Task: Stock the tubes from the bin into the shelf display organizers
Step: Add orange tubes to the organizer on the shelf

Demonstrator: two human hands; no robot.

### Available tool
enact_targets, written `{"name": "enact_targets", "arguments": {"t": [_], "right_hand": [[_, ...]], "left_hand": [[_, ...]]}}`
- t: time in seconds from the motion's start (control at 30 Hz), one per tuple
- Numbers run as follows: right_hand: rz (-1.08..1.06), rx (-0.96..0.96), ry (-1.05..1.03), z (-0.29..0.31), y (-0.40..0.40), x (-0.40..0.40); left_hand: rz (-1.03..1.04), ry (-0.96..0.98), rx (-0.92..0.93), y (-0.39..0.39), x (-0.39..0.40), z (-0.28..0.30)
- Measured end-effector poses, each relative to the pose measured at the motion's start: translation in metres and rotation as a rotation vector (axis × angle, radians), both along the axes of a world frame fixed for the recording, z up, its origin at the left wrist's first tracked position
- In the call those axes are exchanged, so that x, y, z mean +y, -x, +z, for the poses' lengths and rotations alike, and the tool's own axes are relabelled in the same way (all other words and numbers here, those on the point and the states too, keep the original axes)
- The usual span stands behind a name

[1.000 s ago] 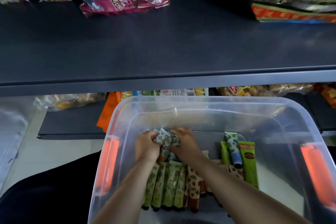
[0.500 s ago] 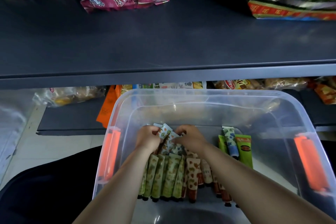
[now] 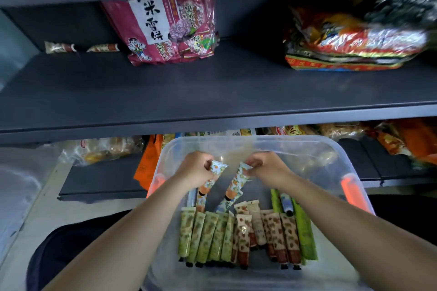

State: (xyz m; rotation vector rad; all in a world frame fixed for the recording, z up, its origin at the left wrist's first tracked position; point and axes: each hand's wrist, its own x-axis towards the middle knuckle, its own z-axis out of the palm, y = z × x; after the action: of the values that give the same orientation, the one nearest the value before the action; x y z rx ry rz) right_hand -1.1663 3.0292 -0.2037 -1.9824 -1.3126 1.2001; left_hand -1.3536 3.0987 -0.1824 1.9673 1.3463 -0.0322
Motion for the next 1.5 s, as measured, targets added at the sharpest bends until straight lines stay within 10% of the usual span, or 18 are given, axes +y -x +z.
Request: {"name": "enact_targets", "arguments": {"t": [0.9, 1.5], "right_hand": [[0.496, -0.724, -0.734, 0.473, -0.005, 0.013], [0.474, -0.954, -0.580, 0.475, -0.005, 0.148]], "left_hand": [[-0.101, -0.562, -0.463, 0.021, 0.035, 0.427], [-0.145, -0.558, -0.329, -0.025, 0.142, 0.425]]}}
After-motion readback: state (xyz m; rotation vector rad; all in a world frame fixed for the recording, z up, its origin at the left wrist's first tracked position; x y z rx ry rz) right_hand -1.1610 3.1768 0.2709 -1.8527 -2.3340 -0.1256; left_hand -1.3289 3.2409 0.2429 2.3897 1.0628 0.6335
